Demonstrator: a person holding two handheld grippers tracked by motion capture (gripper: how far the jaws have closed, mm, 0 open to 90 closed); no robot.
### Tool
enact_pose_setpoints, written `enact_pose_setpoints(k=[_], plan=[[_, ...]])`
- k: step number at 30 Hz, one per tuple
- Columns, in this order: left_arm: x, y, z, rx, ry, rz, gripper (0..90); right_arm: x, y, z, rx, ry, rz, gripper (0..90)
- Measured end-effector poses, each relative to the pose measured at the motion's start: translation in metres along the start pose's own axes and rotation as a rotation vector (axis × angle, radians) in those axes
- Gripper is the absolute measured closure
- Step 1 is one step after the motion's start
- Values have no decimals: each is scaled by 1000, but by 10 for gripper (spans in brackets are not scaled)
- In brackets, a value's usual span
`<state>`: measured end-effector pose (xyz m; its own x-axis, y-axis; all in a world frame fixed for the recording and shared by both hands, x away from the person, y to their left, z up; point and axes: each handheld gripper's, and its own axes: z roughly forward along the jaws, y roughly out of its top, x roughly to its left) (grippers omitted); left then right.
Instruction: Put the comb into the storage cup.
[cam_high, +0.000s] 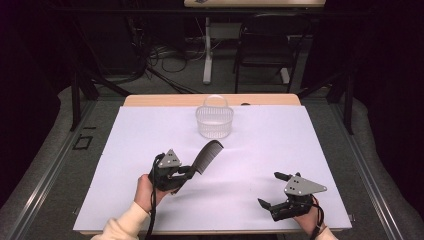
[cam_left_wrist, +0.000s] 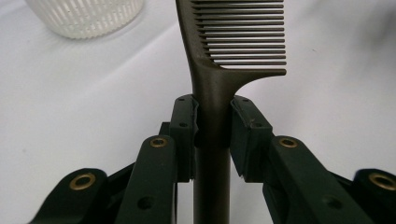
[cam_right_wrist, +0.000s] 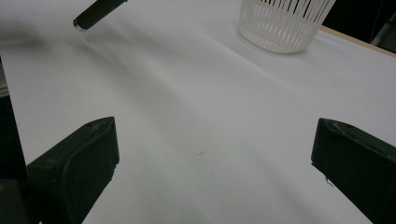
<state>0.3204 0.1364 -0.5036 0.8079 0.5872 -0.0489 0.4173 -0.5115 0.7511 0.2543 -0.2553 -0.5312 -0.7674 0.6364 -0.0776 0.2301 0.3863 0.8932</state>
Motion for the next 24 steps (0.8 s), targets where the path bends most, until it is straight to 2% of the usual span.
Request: enact_pose_setpoints(k=[6, 12, 13, 24], plan=[[5, -3, -2, -13, 12, -18, 722, 0, 0, 0, 8, -9, 9, 3], [8, -3, -5, -37, 29, -15, 722, 0, 0, 1, 10, -10, 11, 3], [9, -3, -5, -41, 29, -15, 722, -1, -1, 1, 20, -27, 9, 3], [14, 3, -8, -80, 58, -12, 723, -2, -2, 2, 23, -27, 23, 3]])
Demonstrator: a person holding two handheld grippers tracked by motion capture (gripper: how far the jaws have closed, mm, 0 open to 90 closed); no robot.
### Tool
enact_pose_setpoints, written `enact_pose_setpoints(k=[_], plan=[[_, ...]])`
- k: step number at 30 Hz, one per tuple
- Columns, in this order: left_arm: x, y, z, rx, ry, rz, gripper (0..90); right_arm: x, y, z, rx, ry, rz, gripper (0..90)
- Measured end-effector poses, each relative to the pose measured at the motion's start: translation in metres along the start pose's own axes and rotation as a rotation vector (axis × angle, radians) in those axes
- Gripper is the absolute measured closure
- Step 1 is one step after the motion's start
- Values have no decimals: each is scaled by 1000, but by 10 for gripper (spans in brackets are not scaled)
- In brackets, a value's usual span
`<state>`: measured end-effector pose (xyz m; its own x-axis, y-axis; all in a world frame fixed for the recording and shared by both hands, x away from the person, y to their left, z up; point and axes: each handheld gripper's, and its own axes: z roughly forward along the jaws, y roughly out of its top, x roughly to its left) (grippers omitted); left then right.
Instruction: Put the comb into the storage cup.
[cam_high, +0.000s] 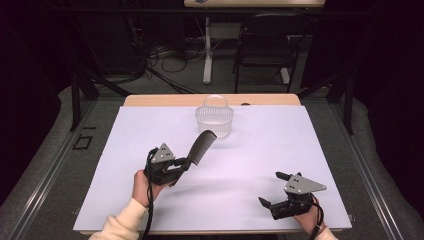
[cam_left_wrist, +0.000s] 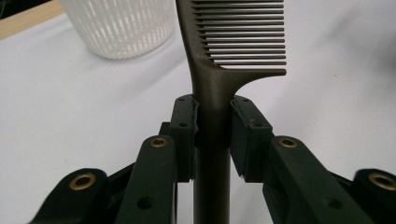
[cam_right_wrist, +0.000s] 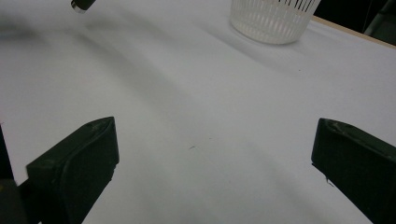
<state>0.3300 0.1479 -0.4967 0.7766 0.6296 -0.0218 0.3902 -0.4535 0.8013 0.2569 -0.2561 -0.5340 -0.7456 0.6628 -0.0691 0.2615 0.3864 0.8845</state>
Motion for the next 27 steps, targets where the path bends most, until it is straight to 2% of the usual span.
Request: enact_pose_setpoints(k=[9, 13, 19, 27], plan=[[3, 2, -2, -26, 13, -14, 723, 0, 2, 6, 11, 13, -16, 4], [7, 2, -4, -43, 24, -25, 723, -2, 2, 9, 35, -12, -5, 5], [12, 8, -1, -66, 31, -38, 723, -1, 2, 9, 39, -12, -2, 5], [11, 21, 2, -90, 51, -14, 723, -3, 2, 8, 35, -22, 2, 5]])
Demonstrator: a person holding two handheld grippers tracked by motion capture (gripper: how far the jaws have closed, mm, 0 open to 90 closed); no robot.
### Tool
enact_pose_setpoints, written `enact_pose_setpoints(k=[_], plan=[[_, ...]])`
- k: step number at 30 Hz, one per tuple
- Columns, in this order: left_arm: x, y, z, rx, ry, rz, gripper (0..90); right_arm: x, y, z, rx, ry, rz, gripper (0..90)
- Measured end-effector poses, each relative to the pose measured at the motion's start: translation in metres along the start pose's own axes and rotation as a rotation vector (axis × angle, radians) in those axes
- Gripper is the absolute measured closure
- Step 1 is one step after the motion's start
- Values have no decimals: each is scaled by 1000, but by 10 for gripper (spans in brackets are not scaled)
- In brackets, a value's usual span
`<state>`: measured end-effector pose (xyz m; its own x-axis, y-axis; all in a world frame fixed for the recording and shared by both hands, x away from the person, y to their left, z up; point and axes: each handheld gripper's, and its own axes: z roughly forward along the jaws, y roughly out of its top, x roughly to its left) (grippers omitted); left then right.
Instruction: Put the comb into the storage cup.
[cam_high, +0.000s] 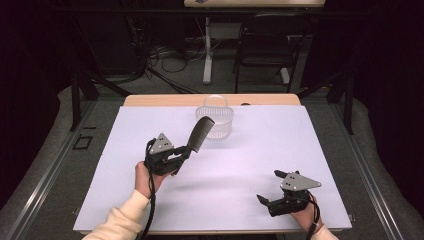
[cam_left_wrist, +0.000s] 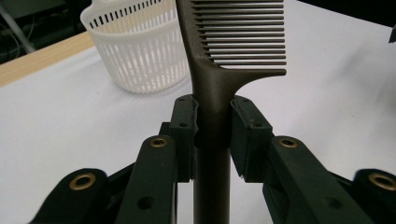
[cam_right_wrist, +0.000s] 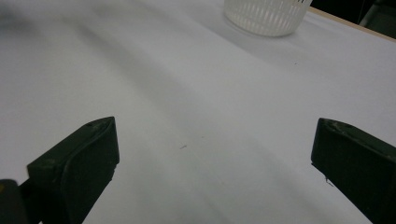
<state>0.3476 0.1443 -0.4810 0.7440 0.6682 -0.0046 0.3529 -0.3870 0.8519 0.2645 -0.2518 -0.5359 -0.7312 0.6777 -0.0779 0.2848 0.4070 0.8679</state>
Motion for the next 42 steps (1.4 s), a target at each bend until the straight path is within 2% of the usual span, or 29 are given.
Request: enact_pose_setpoints(k=[7, 15, 17, 19, 22, 30, 37, 42], plan=[[3, 9, 4, -14, 10, 24, 723, 1, 1, 2, -3, 23, -7, 4], [6, 17, 7, -33, 11, 37, 722, 1, -1, 1, 10, 24, 14, 4], [7, 18, 8, -32, 11, 38, 723, 3, 0, 2, 3, 33, 6, 4], [8, 20, 8, -31, 13, 42, 723, 5, 0, 6, 21, 44, -6, 3], [9, 22, 9, -41, 16, 44, 723, 4, 0, 6, 20, 43, -2, 3], [13, 26, 12, -44, 20, 37, 723, 3, 0, 6, 20, 42, 3, 2], [15, 29, 15, -18, 26, 53, 723, 3, -1, 7, 26, 47, 1, 0], [16, 34, 15, -29, 33, 54, 723, 3, -1, 8, 29, 53, -1, 0]])
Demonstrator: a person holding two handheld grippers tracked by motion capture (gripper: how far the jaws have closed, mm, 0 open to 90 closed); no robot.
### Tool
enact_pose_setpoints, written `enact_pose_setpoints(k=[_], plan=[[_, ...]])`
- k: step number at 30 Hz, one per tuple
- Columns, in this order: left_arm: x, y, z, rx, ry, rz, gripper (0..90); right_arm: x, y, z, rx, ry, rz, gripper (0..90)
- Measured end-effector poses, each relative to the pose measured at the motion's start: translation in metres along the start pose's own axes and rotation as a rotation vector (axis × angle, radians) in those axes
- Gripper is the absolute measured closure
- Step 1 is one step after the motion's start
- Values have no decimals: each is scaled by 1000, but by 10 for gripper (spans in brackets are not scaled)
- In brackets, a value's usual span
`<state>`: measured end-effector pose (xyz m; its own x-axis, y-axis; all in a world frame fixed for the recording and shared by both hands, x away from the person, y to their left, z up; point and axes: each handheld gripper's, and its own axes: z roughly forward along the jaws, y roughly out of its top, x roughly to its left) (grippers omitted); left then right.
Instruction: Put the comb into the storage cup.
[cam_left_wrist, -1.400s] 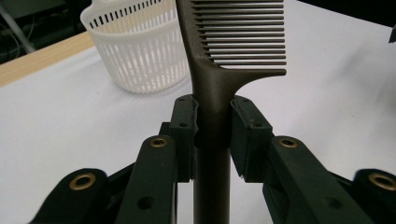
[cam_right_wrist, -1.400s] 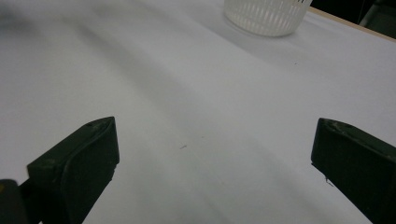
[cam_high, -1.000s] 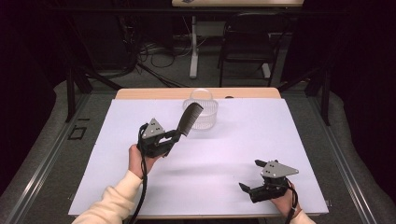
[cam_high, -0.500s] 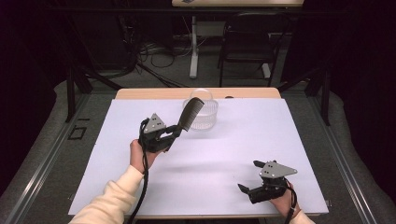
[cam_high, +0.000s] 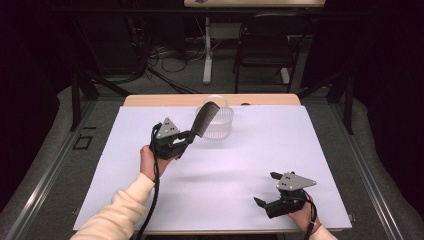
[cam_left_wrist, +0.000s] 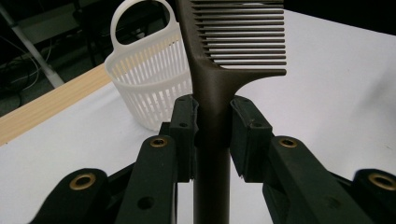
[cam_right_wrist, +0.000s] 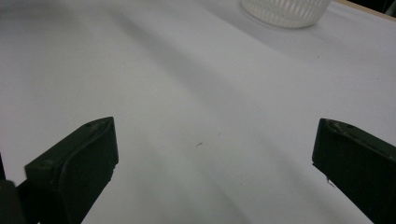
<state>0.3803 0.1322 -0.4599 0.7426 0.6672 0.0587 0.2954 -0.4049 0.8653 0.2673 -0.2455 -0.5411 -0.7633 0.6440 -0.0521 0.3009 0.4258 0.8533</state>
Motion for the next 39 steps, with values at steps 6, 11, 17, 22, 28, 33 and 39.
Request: enact_pose_setpoints(k=[6, 11, 17, 22, 28, 33, 39], plan=[[3, 8, 4, 1, 7, 7, 723, 0, 0, -1, -9, 4, 2, 0], [6, 15, 5, -3, 13, 5, 724, 0, 0, -1, -10, 8, 2, 0], [9, 22, 5, 2, 20, 10, 724, 0, 0, -1, -4, 4, 4, 0], [14, 26, 6, -5, 25, -2, 724, 0, 0, -2, -6, 3, 3, 0], [18, 32, 7, -9, 31, -3, 724, -1, 0, -1, -6, 2, 6, 0], [22, 37, 10, -7, 34, -5, 724, -1, -1, -4, -12, -6, 13, 0], [26, 43, 14, -13, 40, -10, 724, -2, -1, -3, -7, -2, 15, 0]])
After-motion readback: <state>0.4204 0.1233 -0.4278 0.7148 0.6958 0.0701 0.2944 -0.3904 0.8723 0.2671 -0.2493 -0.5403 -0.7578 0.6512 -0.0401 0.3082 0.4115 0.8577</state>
